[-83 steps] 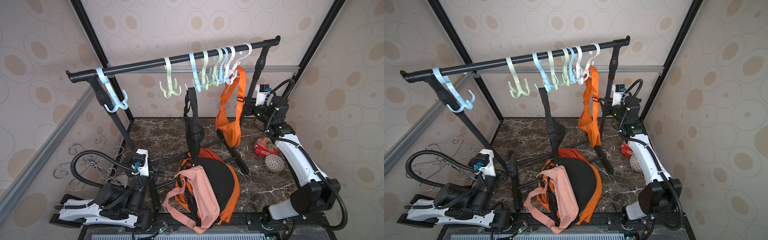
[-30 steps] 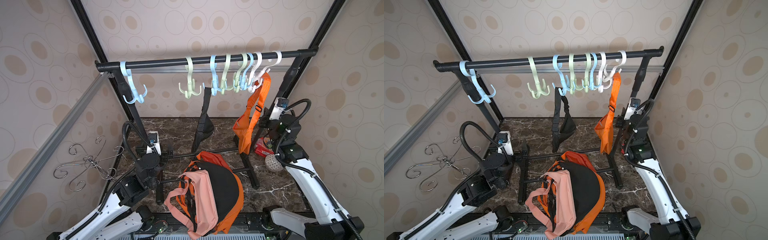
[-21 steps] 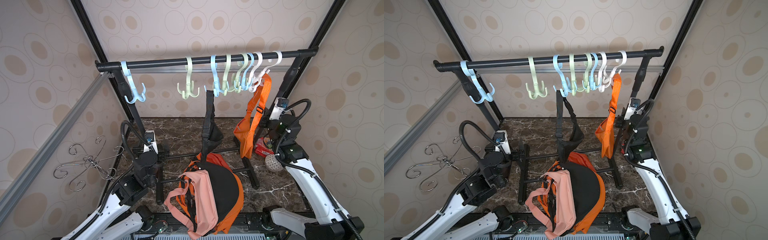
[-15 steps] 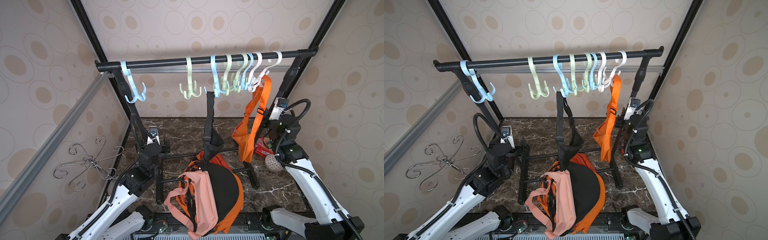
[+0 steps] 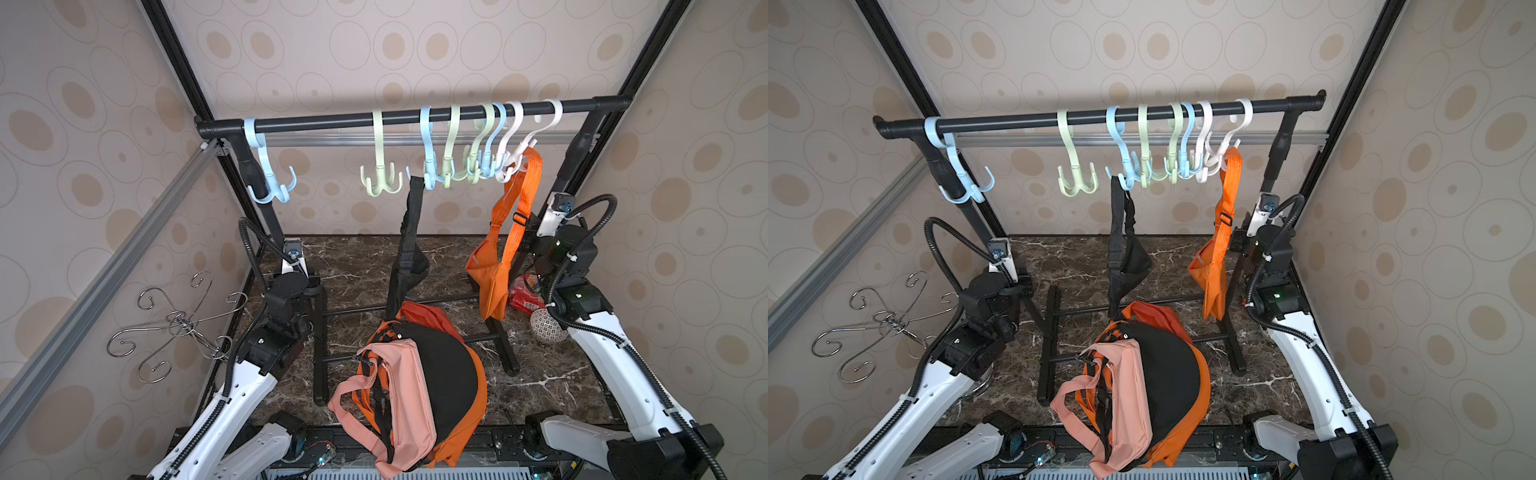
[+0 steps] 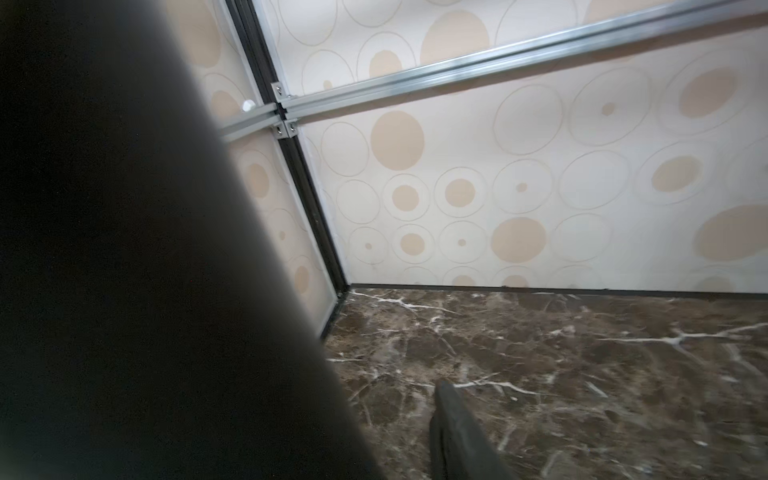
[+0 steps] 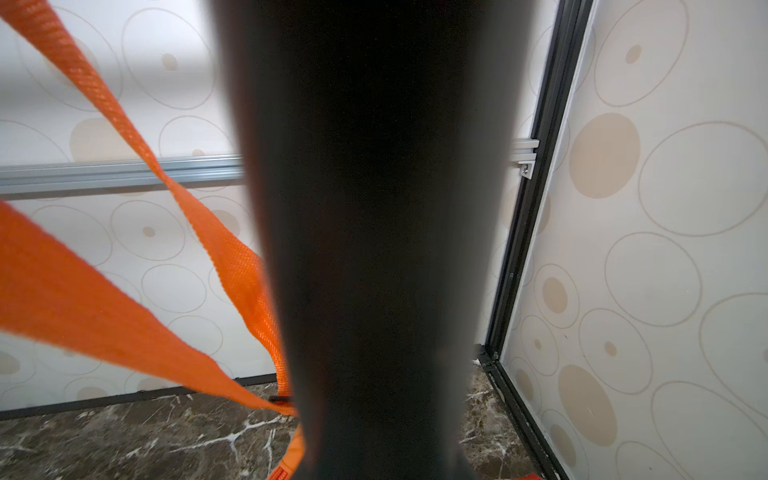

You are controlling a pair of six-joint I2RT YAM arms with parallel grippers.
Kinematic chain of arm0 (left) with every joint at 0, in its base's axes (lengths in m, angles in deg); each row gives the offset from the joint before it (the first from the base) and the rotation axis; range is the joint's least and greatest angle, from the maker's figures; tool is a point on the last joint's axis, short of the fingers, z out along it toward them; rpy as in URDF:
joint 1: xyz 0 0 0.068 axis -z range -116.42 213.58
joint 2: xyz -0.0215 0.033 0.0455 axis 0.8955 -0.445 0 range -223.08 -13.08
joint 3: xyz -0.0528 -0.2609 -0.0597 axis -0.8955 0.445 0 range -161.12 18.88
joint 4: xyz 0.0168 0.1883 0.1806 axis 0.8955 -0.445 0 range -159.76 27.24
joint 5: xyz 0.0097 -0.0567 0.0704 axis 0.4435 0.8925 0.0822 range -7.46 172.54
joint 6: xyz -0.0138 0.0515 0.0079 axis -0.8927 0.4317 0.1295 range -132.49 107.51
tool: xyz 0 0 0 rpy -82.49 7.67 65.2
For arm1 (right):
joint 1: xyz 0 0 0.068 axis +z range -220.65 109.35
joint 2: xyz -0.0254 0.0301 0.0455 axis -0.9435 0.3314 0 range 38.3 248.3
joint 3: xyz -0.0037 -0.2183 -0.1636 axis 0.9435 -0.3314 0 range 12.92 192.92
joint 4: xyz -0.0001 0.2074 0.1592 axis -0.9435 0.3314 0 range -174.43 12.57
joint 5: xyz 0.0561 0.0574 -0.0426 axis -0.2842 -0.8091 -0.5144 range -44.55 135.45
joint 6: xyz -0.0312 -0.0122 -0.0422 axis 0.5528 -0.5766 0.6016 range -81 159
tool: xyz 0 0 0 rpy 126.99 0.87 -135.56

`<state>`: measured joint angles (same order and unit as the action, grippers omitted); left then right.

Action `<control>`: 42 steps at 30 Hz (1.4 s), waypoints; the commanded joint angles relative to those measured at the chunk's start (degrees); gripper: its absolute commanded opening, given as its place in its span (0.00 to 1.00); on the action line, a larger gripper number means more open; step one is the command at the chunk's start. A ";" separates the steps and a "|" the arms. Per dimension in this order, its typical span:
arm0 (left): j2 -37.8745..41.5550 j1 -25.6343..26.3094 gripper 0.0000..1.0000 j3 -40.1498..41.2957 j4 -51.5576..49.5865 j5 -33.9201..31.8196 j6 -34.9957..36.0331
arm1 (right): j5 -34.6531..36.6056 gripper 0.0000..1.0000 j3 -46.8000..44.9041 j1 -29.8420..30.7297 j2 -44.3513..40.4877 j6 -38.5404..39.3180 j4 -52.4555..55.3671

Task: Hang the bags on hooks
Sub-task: Move the clothesline to the center of the board.

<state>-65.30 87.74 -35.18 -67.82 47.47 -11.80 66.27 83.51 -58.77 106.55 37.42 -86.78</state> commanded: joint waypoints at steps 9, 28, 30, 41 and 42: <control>-7.40 -3.80 0.18 -2.68 9.49 11.15 -1.06 | -0.07 0.00 4.49 0.25 8.75 -2.56 5.68; -17.76 -6.80 0.61 -9.39 12.25 18.14 0.41 | -4.17 0.43 10.14 0.29 14.91 -1.54 9.18; -16.06 -6.80 0.90 -8.34 10.87 18.79 -0.49 | -5.44 0.68 7.77 0.63 12.50 -1.95 9.34; -0.68 -6.50 1.00 1.02 -1.62 28.06 -10.97 | 1.99 0.95 -2.52 19.66 -4.42 6.53 17.61; 0.48 -6.33 1.00 2.95 -2.05 29.26 -12.70 | 3.42 0.95 -3.78 22.73 -6.23 7.91 18.05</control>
<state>-66.79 81.03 -36.06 -64.22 72.01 -19.26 68.26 81.87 -42.53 104.96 40.61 -72.29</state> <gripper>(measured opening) 0.998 0.950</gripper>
